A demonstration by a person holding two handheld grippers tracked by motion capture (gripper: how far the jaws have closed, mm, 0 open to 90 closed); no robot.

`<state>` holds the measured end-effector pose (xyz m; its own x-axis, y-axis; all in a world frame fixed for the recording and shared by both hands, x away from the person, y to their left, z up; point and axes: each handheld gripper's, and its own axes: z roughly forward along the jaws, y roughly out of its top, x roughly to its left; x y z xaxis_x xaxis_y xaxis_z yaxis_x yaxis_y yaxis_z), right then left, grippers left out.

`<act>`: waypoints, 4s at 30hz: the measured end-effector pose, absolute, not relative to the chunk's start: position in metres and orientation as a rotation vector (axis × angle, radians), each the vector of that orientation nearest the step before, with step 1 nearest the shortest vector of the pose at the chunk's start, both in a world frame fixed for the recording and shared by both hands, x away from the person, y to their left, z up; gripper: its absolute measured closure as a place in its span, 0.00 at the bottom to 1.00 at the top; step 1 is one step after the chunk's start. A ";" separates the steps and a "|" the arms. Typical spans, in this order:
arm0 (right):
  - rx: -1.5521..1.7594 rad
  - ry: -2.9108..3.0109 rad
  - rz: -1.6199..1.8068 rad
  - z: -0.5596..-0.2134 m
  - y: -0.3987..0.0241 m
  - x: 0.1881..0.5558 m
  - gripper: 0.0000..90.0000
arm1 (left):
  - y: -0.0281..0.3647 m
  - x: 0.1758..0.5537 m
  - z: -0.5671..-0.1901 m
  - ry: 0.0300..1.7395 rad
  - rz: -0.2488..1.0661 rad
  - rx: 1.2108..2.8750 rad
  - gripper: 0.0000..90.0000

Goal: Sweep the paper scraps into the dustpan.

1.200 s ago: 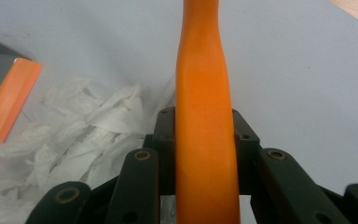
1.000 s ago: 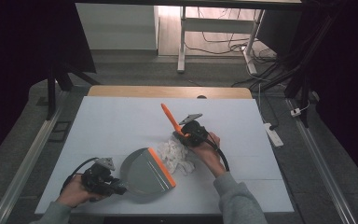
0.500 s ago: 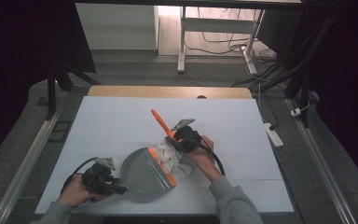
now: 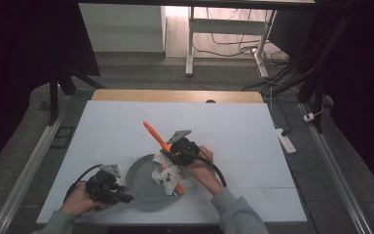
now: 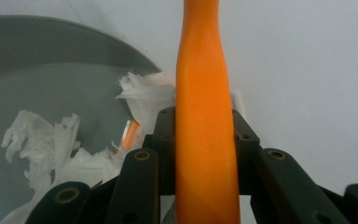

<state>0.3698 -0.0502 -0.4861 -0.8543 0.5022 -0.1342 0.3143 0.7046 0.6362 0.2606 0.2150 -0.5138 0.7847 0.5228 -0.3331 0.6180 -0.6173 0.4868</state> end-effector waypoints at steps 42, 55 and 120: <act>0.723 2.514 1.027 -0.440 -0.081 0.379 0.78 | 0.216 0.261 -0.514 0.871 -0.198 2.367 0.68; 0.865 2.530 0.822 -0.473 -0.083 0.434 0.78 | 0.219 0.263 -0.515 0.887 -0.200 2.358 0.68; 0.593 2.786 0.984 -0.463 -0.039 0.371 0.78 | 0.218 0.263 -0.515 0.891 -0.198 2.357 0.68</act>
<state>0.3708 -0.0390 -0.4632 -0.9147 0.4040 0.0102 0.3208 0.7105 0.6263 0.2630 0.2177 -0.5155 0.7632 0.5521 -0.3357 0.6423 -0.5917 0.4872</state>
